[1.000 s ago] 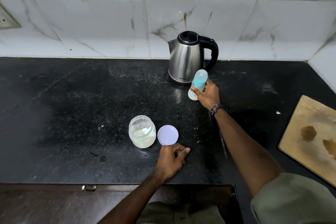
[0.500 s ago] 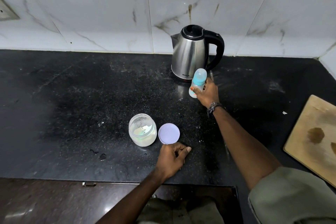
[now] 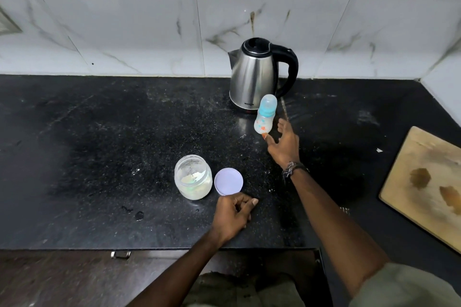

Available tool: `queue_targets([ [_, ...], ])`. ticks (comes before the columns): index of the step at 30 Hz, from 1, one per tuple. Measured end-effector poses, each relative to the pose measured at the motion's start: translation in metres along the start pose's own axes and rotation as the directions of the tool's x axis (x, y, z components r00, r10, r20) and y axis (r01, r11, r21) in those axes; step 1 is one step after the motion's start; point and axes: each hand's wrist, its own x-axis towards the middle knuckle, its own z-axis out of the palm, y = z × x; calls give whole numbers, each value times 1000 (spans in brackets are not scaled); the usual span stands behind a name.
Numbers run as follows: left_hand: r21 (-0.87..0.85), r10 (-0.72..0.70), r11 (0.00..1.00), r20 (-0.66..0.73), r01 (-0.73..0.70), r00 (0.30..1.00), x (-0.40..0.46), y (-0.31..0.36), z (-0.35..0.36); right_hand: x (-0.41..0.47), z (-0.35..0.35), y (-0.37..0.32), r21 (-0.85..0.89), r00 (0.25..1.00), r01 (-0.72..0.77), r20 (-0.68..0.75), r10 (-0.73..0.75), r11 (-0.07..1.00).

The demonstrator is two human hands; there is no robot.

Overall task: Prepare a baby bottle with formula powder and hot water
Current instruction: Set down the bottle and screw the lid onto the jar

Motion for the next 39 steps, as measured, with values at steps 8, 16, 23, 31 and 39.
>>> queue_targets([
  [8,-83,20,996,-61,-25,998,-10,6,-14,-57,-12,-8,-84,983,176,-44,-180,981],
  [16,-81,63,994,-170,-78,983,-17,4,-37,-94,7,-29,-266,888,356,395,-236,896],
  [23,-45,25,998,-315,-41,949,-27,-12,-70,-109,30,-45,-574,817,489,565,-115,656],
  [31,126,-15,986,-578,108,816,-34,-4,-108,-109,31,-56,-554,841,450,527,-124,700],
  [39,263,63,959,-558,104,828,-29,6,-118,-101,6,-83,-256,872,410,393,-294,875],
])
